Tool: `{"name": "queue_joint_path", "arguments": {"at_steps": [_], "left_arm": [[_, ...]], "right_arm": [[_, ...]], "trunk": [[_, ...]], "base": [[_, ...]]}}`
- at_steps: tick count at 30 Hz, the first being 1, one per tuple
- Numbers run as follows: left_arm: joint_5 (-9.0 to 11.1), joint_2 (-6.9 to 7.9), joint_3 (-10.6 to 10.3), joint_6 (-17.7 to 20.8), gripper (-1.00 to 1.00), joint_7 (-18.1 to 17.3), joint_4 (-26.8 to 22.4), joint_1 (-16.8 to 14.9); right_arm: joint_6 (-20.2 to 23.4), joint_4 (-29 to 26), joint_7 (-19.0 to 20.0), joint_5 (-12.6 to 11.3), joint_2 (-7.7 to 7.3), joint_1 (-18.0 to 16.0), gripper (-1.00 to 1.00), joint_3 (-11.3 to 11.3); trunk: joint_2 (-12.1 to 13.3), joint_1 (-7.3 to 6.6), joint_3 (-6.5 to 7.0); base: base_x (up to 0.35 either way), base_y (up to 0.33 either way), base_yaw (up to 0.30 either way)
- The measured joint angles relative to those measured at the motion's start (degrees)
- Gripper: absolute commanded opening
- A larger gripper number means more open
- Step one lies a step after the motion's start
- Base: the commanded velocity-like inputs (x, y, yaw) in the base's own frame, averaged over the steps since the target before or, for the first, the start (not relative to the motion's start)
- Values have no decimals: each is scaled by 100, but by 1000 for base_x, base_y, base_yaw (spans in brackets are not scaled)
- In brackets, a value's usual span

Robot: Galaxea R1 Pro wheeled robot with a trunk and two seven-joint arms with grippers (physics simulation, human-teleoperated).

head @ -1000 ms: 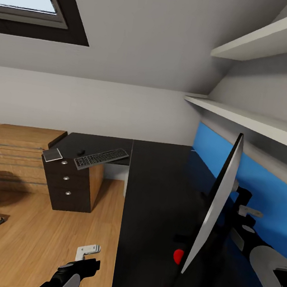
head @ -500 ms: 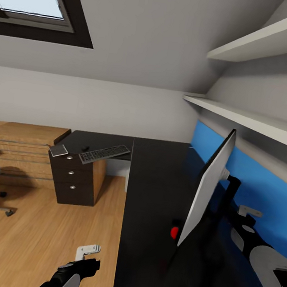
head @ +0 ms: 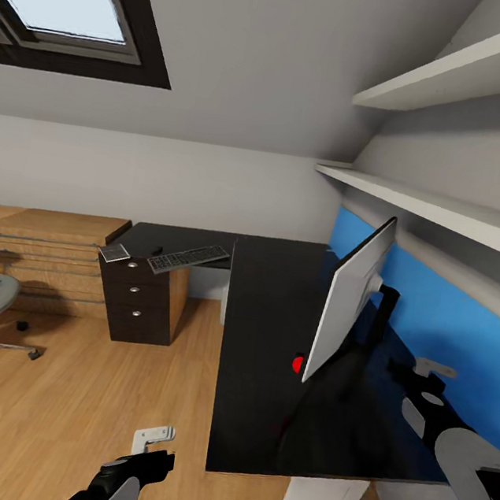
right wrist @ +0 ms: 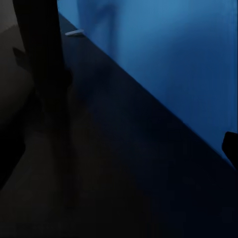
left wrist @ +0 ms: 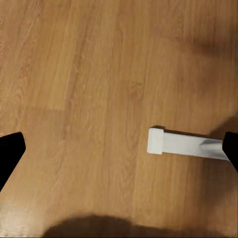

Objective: In the bedroom, organize the workspace by keeping the computer under the desk, ensuring the monitor is on the desk, placing the keyboard on the desk next to the monitor, placing the mouse on the desk next to the keyboard, moving the folder from the swivel chair onto the desk next to the mouse, stacking the notebook on top of the folder with the pen on top of the notebook, and positioning the swivel chair next to the desk.

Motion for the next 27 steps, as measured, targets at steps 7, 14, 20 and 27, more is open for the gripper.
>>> {"name": "queue_joint_path", "arguments": {"at_steps": [7,14,20,27], "left_arm": [[1,8,127,-24,100,99,19,0],[4,1,507,-27,100,114,49,-1],[-8,0,554,-29,100,115,51,-1],[-14,0,574,-35,100,115,51,-1]], "right_arm": [[584,-712,-8,-9,208,-1,100,-33],[1810,-2204,-101,-60,307,496,100,-44],[2698,-3885,-658,-69,322,1252,100,-36],[3528,-6243,-1662,-161,483,2416,100,-15]], "trunk": [[0,0,0],[0,-2,0],[0,-3,0],[0,-4,0]], "base": [[-332,0,0],[-214,0,0],[-101,0,0],[-23,0,0]]}}
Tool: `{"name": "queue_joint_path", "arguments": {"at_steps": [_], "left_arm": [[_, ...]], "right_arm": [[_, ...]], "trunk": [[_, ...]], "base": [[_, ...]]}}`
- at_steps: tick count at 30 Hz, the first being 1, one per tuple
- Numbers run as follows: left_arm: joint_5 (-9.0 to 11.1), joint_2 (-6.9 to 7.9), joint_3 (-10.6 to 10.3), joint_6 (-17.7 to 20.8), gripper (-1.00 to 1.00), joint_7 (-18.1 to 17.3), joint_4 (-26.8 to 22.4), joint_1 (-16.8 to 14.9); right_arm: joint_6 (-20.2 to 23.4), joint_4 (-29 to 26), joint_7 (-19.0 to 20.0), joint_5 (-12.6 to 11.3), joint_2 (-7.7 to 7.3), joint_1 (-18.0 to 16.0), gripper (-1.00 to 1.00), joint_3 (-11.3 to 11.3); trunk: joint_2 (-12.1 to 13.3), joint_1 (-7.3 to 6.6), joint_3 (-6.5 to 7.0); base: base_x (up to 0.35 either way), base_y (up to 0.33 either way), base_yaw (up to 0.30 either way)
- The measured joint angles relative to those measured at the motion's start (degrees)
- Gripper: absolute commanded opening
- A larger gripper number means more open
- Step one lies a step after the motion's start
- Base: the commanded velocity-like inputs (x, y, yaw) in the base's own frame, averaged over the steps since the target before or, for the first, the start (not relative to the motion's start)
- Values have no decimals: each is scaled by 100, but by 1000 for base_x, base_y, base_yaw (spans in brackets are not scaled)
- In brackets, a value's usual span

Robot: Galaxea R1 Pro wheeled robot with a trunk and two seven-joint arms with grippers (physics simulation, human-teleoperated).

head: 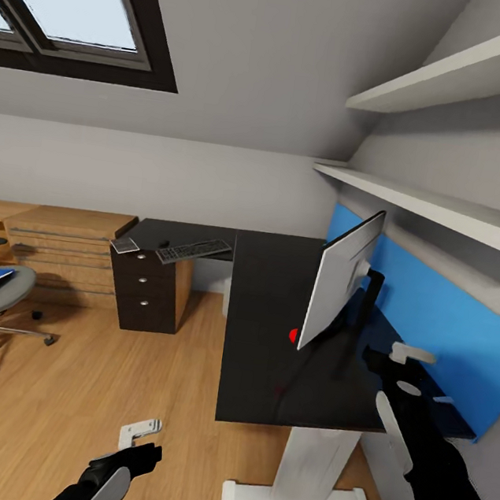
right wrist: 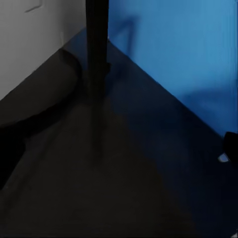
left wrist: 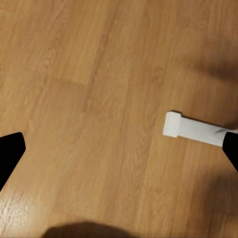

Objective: In the bedroom, organize the workspace by keeping the computer under the desk, ensuring the monitor is on the desk, placing the keyboard on the desk next to the monitor, placing the mouse on the desk next to the keyboard, moving the folder from the swivel chair onto the desk next to the mouse, stacking the notebook on top of the folder with the pen on top of the notebook, and positioning the swivel chair next to the desk.

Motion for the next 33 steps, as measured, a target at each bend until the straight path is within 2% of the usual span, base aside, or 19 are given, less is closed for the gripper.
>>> {"name": "queue_joint_path", "arguments": {"at_steps": [3,4,6,7,11,13,14,23,28,30,33], "left_arm": [[-1,0,3,0,100,0,0,0],[-1,0,4,-1,100,0,1,0],[-1,0,4,-1,100,3,1,0],[-1,0,5,-3,100,5,0,0],[-1,1,6,-5,100,8,1,0],[-2,5,6,-6,100,16,0,0],[-29,9,13,-7,100,25,5,0],[-173,62,-3,-20,100,12,10,0],[-206,66,-24,-114,100,4,89,0],[-285,56,-36,-332,100,-6,294,0],[-373,48,-40,-462,100,-11,397,0]], "right_arm": [[241,-541,-228,-68,151,247,100,4],[374,-754,-321,-93,266,356,100,9],[467,-898,-386,-104,395,434,100,11],[519,-985,-426,-108,511,485,100,14],[575,-1101,-470,-68,709,581,100,43],[588,-1230,-485,10,799,689,100,128],[596,-1604,-497,121,868,913,100,282],[572,-1841,-501,220,891,1055,100,356],[391,-1947,-507,250,893,1147,100,408],[146,-2018,-510,435,893,1259,100,541],[-147,-2039,-514,702,894,1338,100,601]], "trunk": [[0,0,0],[0,0,0],[0,0,0],[0,0,0],[0,0,0],[0,0,0],[0,0,0],[0,0,0],[0,0,0],[0,0,0],[0,0,0]], "base": [[-6,0,0],[-3,0,0],[-2,0,0],[-1,8,0],[-1,92,0],[0,239,0],[0,278,0],[0,124,0],[0,167,0],[0,239,0],[0,134,0]]}}
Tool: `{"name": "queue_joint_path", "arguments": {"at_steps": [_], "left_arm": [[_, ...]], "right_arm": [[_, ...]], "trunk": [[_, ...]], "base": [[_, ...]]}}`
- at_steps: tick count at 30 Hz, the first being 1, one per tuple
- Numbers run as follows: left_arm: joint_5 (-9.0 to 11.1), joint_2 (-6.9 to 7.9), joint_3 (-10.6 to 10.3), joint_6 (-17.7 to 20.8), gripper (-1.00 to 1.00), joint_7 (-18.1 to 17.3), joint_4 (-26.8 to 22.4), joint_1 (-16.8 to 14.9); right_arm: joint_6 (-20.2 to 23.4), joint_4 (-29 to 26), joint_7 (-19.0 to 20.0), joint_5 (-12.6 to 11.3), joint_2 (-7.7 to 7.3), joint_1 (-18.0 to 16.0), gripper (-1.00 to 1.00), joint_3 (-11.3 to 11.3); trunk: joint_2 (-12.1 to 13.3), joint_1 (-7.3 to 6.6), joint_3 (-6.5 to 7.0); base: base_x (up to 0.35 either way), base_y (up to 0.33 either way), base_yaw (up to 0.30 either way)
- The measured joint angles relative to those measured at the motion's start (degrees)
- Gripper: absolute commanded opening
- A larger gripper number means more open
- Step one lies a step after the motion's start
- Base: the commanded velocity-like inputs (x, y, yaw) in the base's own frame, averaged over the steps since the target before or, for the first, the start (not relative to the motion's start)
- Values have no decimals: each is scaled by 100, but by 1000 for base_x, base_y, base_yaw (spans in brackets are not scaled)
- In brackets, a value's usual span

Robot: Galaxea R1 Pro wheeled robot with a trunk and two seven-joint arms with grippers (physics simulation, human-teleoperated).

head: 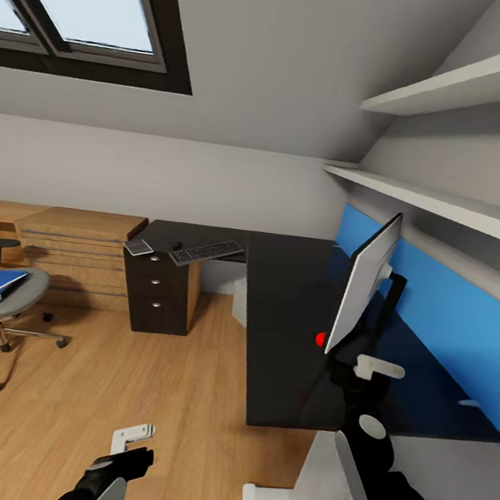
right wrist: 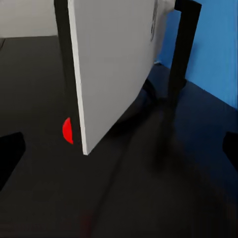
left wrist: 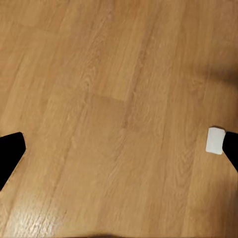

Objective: In the bedroom, organize the workspace by keeping the computer under the desk, ensuring the monitor is on the desk, placing the keyboard on the desk next to the monitor, placing the mouse on the desk next to the keyboard, moving the folder from the swivel chair onto the desk next to the mouse, stacking the notebook on top of the folder with the pen on top of the notebook, and positioning the swivel chair next to the desk.

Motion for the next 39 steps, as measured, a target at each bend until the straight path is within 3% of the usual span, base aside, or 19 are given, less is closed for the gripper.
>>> {"name": "queue_joint_path", "arguments": {"at_steps": [1,2,6,34,39], "left_arm": [[-16,-1,-1,-20,100,-1,15,0],[-60,-4,-2,-71,100,-2,51,0],[-76,-5,-2,-90,100,-2,63,0],[-89,-13,-20,-107,100,-2,71,0],[-94,-14,-21,-107,100,2,71,0]], "right_arm": [[-80,-2,-1,74,2,21,100,11],[-400,-9,-1,404,7,105,100,37],[-565,-6,-4,528,8,137,100,45],[-684,5,-11,622,18,161,100,23],[-681,16,-181,620,18,159,100,14]], "trunk": [[0,0,0],[0,-1,0],[-1,-2,0],[0,0,0],[-1,-2,0]], "base": [[113,131,0],[147,147,0],[214,146,0],[156,35,0],[196,1,0]]}}
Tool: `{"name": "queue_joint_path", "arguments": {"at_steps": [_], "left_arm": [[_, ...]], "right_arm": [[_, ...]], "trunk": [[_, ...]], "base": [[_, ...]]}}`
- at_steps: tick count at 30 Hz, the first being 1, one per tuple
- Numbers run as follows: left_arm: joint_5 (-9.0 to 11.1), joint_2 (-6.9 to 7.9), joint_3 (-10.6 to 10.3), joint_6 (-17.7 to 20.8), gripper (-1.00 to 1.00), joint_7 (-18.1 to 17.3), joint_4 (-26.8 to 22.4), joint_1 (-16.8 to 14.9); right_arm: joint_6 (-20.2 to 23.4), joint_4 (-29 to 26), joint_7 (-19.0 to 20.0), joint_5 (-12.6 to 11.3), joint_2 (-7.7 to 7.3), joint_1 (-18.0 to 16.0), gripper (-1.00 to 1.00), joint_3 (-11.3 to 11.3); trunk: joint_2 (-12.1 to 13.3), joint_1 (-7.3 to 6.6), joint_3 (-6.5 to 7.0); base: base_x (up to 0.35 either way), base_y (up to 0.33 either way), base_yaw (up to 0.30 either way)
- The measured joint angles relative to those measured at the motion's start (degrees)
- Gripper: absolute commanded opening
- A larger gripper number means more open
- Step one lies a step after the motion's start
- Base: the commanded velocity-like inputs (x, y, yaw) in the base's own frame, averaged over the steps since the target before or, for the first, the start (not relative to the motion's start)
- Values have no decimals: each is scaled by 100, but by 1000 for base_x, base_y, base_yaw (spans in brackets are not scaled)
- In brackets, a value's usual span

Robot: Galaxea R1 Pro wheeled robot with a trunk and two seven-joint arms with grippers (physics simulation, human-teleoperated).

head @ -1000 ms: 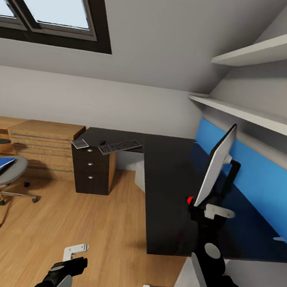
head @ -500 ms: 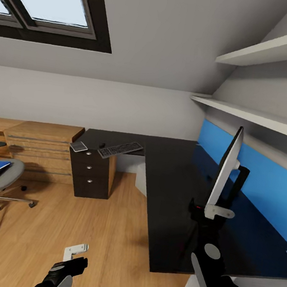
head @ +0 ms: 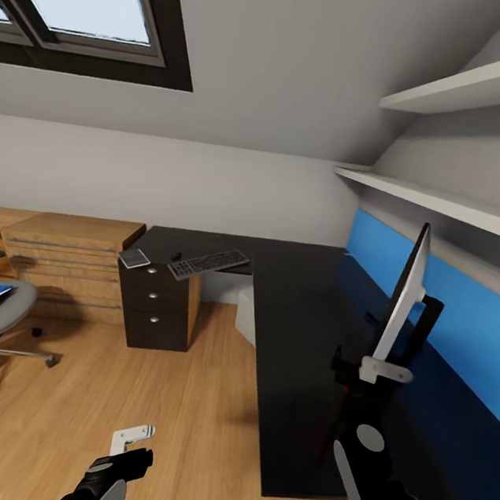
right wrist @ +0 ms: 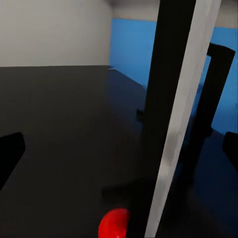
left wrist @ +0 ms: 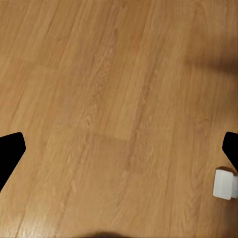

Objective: In the bedroom, organize the workspace by keeping the computer under the desk, ensuring the monitor is on the desk, placing the keyboard on the desk next to the monitor, placing the mouse on the desk next to the keyboard, moving the folder from the swivel chair onto the desk next to the mouse, stacking the notebook on top of the folder with the pen on top of the notebook, and positioning the swivel chair next to the desk.

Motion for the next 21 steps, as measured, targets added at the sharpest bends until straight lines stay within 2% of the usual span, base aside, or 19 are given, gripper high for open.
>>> {"name": "queue_joint_path", "arguments": {"at_steps": [5,14,21], "left_arm": [[2,0,0,0,100,2,0,0],[4,0,0,0,100,3,0,0],[-1,0,0,-7,100,3,0,0]], "right_arm": [[4,12,-159,-4,0,2,100,-6],[14,26,-226,-11,0,0,100,-34],[37,129,-221,-20,-1,-2,100,-212]], "trunk": [[0,2,0],[0,3,0],[0,1,0]], "base": [[127,0,0],[16,0,0],[173,0,0]]}}
